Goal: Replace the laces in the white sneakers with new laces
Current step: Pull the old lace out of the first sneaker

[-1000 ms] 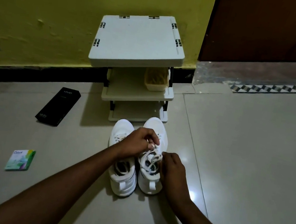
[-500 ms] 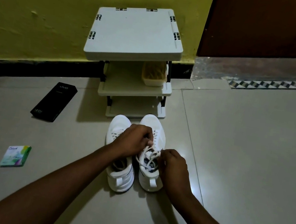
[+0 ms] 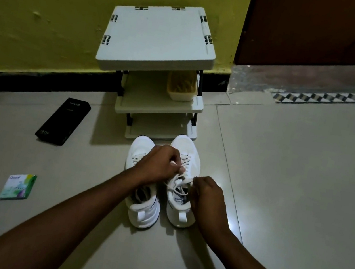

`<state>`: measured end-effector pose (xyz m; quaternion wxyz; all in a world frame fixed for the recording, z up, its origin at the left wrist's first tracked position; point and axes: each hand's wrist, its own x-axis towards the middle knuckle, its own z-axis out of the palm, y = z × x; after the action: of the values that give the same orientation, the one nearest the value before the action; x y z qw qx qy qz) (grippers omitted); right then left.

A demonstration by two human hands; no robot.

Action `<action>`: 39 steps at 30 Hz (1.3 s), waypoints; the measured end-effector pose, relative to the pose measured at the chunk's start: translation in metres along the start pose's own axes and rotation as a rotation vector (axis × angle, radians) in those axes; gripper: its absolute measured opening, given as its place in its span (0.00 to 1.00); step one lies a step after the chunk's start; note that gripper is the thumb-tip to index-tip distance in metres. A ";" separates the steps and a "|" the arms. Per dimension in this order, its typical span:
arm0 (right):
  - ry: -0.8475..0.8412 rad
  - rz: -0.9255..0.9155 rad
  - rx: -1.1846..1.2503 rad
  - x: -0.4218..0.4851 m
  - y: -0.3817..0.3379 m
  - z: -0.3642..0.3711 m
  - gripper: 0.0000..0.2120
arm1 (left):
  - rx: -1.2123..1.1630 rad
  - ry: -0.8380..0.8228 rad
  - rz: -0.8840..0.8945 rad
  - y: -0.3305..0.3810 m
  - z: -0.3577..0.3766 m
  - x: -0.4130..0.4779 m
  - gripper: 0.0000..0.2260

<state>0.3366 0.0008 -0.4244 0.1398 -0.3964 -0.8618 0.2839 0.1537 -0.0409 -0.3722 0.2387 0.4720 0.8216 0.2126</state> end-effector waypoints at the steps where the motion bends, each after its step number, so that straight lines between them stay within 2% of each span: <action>1: -0.004 -0.003 -0.002 0.000 -0.001 0.000 0.05 | -0.024 0.015 0.000 0.000 0.001 0.000 0.09; 3: -0.009 0.000 -0.006 0.000 -0.001 0.000 0.05 | -0.216 0.079 -0.057 -0.002 0.007 -0.001 0.09; 6: -0.009 0.017 0.008 -0.001 -0.001 0.001 0.06 | -0.527 0.226 -0.329 -0.008 0.018 0.007 0.10; 8: -0.025 0.025 0.014 -0.002 -0.003 0.000 0.07 | -0.689 0.231 -0.474 -0.007 0.019 0.013 0.11; 9: -0.028 0.019 -0.001 -0.002 -0.004 0.000 0.07 | -0.717 0.214 -0.477 -0.005 0.018 0.014 0.11; 10: -0.033 0.011 -0.020 -0.002 -0.004 -0.001 0.06 | -0.681 0.197 -0.421 -0.002 0.015 0.013 0.10; 13: -0.051 0.003 -0.063 -0.002 -0.004 -0.004 0.05 | -0.405 0.107 -0.105 0.002 0.003 0.007 0.09; 15: -0.049 0.000 -0.081 -0.001 -0.004 -0.006 0.04 | -0.281 -0.011 -0.007 0.001 -0.004 0.004 0.09; 17: -0.049 -0.003 -0.085 -0.001 -0.004 -0.007 0.04 | -0.040 -0.038 0.101 -0.001 -0.007 0.002 0.07; 19: -0.054 0.000 -0.104 0.000 -0.005 -0.007 0.04 | 0.001 -0.025 0.173 -0.003 -0.005 0.002 0.05; 21: -0.061 0.009 -0.104 -0.001 -0.005 -0.006 0.05 | -0.119 0.072 0.149 -0.007 0.002 0.000 0.10; 24: -0.068 0.026 -0.091 -0.003 -0.003 -0.003 0.04 | -0.406 0.289 -0.056 -0.002 0.010 -0.001 0.11; 27: -0.075 -0.010 -0.088 -0.005 -0.002 0.000 0.03 | -0.889 0.330 -0.328 0.013 0.013 0.003 0.11; 29: -0.087 -0.013 -0.077 -0.005 -0.003 0.000 0.02 | -1.015 0.309 -0.320 0.016 0.013 0.004 0.12; 30: -0.090 -0.026 -0.103 -0.005 -0.003 -0.001 0.02 | -0.977 0.287 -0.248 0.014 0.013 0.005 0.12; 31: -0.086 -0.014 -0.109 -0.005 -0.003 -0.001 0.04 | -0.833 0.252 -0.147 0.009 0.012 0.006 0.12; 34: -0.081 -0.013 -0.112 -0.006 -0.004 -0.004 0.06 | -0.124 0.006 0.231 -0.008 0.006 0.008 0.11; 35: -0.078 -0.013 -0.110 -0.005 -0.004 -0.005 0.05 | 0.040 -0.079 0.322 -0.010 0.003 0.009 0.10; 37: -0.075 -0.010 -0.115 -0.003 -0.003 -0.005 0.04 | 0.204 -0.158 0.440 -0.012 0.000 0.010 0.06; 39: -0.075 0.000 -0.116 0.000 -0.003 -0.005 0.04 | 0.212 -0.129 0.494 -0.018 -0.001 0.014 0.04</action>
<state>0.3373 0.0012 -0.4188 0.0844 -0.3932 -0.8813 0.2481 0.1346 -0.0374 -0.3849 0.1806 0.6929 0.6825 0.1466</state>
